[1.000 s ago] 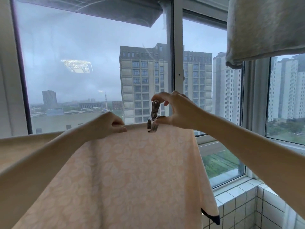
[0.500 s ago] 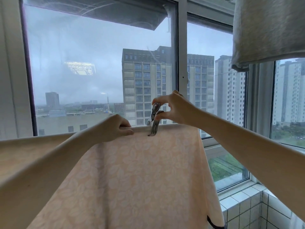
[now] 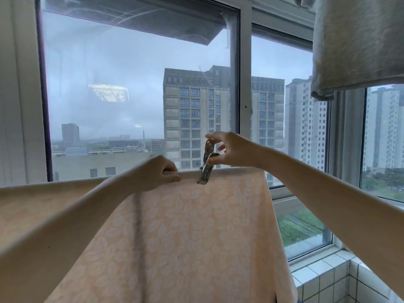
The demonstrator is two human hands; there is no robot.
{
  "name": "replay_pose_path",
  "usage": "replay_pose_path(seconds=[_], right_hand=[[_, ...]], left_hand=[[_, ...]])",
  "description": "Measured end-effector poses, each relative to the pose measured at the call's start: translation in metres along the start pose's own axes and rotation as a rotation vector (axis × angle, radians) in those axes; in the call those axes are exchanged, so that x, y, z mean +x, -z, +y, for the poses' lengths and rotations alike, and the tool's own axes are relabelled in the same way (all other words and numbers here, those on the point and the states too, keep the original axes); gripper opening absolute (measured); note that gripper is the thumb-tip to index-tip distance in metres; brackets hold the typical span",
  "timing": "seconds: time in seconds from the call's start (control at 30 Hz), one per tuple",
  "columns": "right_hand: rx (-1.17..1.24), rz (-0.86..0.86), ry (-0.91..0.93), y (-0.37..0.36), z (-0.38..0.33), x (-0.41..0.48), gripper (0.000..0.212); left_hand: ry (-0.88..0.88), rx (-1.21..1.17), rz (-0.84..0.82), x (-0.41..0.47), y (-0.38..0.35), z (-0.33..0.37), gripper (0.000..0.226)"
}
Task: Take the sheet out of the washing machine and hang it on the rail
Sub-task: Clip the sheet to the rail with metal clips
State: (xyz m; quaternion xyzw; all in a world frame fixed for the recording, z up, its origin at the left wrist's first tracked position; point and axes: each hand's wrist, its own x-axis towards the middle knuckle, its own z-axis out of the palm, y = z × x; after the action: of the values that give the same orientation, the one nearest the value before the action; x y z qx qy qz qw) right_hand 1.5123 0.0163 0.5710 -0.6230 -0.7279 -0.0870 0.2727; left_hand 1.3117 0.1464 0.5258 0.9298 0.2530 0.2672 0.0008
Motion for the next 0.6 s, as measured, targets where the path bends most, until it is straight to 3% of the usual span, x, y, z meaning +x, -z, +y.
replay_pose_path(seconds=[0.33, 0.47, 0.6], right_hand=[[-0.251, 0.015, 0.064, 0.004, -0.023, -0.018, 0.075], [-0.308, 0.102, 0.162, 0.003, -0.044, -0.024, 0.059], [-0.374, 0.200, 0.204, -0.009, -0.066, -0.021, 0.043]], left_hand=[[-0.046, 0.160, 0.027, -0.015, 0.007, 0.002, 0.024], [-0.059, 0.155, 0.021, -0.026, 0.015, 0.000, 0.016], [-0.044, 0.168, 0.044, -0.044, 0.025, -0.009, 0.025]])
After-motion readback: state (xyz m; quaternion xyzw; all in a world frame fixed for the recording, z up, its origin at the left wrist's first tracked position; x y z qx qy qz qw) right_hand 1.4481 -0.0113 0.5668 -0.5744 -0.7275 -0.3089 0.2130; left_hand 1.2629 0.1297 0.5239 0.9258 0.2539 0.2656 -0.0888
